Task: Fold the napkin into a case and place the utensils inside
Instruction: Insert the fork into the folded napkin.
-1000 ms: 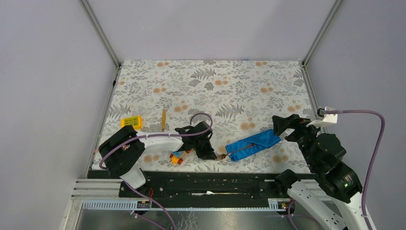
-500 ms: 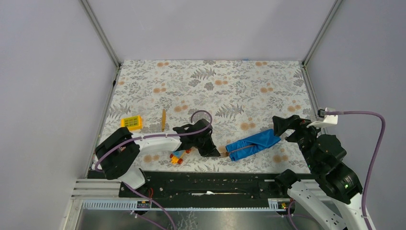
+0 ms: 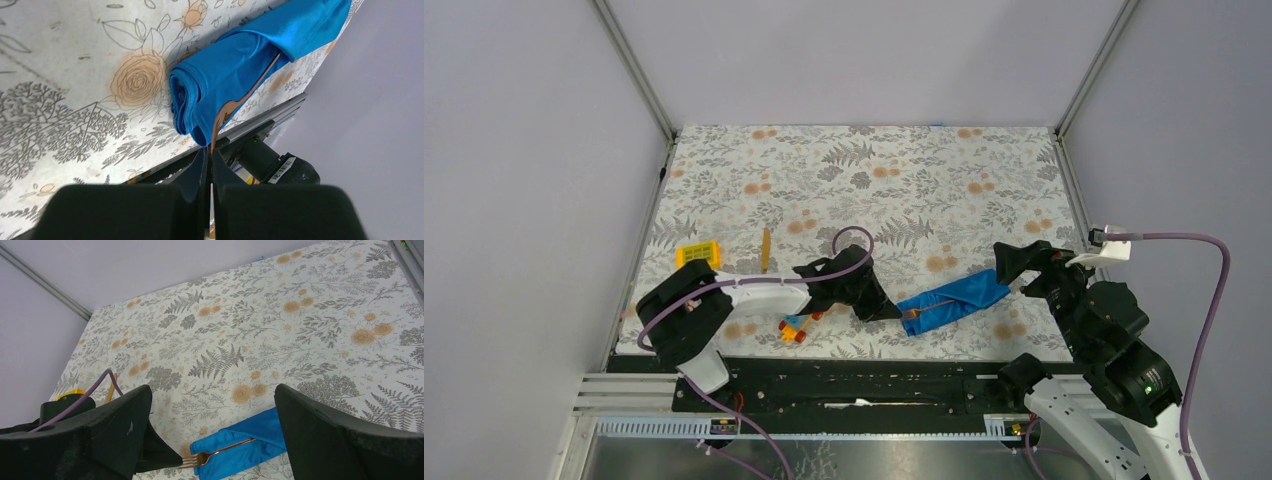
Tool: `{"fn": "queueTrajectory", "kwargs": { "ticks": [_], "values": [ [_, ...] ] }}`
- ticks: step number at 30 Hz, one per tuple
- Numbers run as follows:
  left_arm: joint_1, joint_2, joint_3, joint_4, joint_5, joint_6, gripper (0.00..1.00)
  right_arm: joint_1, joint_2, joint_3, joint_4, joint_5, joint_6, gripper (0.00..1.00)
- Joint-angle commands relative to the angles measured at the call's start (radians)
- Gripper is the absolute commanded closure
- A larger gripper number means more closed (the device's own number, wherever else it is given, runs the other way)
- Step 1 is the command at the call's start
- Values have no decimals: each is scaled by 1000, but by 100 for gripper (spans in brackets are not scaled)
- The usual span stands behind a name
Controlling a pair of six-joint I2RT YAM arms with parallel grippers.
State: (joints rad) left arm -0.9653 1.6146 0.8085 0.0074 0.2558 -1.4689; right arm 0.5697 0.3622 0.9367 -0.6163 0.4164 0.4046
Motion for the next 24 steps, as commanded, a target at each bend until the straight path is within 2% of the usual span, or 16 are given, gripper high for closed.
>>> {"fn": "queueTrajectory", "kwargs": {
  "ticks": [1, 24],
  "values": [
    [-2, 43, 17, 124, 4, -52, 100, 3, 0, -2, 14, -2, -11, 0],
    [20, 161, 99, 194, -24, -9, 100, 3, -13, -1, 5, -2, -15, 0]
  ]
}}
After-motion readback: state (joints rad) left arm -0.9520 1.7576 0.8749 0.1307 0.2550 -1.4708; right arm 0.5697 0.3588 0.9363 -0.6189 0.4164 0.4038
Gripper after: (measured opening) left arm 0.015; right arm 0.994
